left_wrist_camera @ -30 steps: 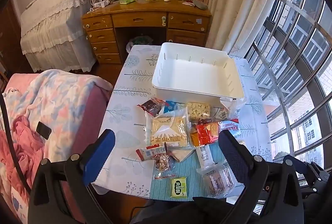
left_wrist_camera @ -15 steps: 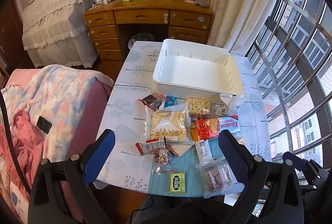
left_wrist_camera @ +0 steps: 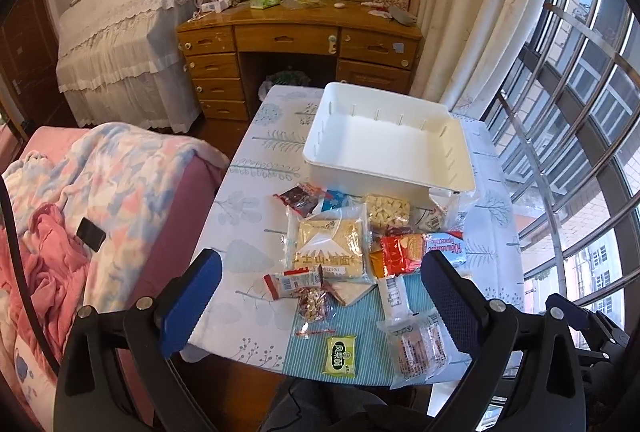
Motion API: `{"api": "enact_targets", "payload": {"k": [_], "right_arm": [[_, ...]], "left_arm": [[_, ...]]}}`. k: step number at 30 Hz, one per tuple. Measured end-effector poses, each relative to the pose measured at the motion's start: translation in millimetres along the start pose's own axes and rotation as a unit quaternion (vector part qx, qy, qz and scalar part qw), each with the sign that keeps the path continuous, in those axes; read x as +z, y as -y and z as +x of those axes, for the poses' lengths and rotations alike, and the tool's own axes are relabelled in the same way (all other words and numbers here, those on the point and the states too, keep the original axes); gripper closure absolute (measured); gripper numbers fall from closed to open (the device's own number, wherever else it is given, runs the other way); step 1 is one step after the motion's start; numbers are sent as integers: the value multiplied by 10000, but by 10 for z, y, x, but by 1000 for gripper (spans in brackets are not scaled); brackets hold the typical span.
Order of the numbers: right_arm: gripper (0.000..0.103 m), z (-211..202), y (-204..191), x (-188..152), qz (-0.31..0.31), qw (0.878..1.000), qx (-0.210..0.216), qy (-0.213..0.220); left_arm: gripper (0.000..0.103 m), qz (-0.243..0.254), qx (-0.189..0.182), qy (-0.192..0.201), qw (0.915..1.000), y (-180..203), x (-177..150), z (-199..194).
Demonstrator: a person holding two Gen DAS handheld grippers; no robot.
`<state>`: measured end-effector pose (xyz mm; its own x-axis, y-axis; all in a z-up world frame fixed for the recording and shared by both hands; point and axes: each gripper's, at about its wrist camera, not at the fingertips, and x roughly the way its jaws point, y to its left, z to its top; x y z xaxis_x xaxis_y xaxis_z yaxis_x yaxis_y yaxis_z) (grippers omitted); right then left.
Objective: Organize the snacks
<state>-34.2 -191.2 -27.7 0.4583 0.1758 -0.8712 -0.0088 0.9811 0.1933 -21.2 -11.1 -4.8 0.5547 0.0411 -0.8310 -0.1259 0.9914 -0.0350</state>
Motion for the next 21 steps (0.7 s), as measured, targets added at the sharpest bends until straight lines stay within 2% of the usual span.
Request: {"api": "enact_targets", "payload": {"k": [4,9,21], "right_arm": [[8,8,81,-31,-4,9997,229,1],[8,-13,161,-42,-90,9997,201,102],[8,-87,360,22,-407,9984,-15,401]], "left_arm": [[3,-80,112,-157,9998,22,-62,27],[3,-74,267,-110,9996,49,-124,-53],[3,-481,262,-46,9985,-209,-138,-133]]}}
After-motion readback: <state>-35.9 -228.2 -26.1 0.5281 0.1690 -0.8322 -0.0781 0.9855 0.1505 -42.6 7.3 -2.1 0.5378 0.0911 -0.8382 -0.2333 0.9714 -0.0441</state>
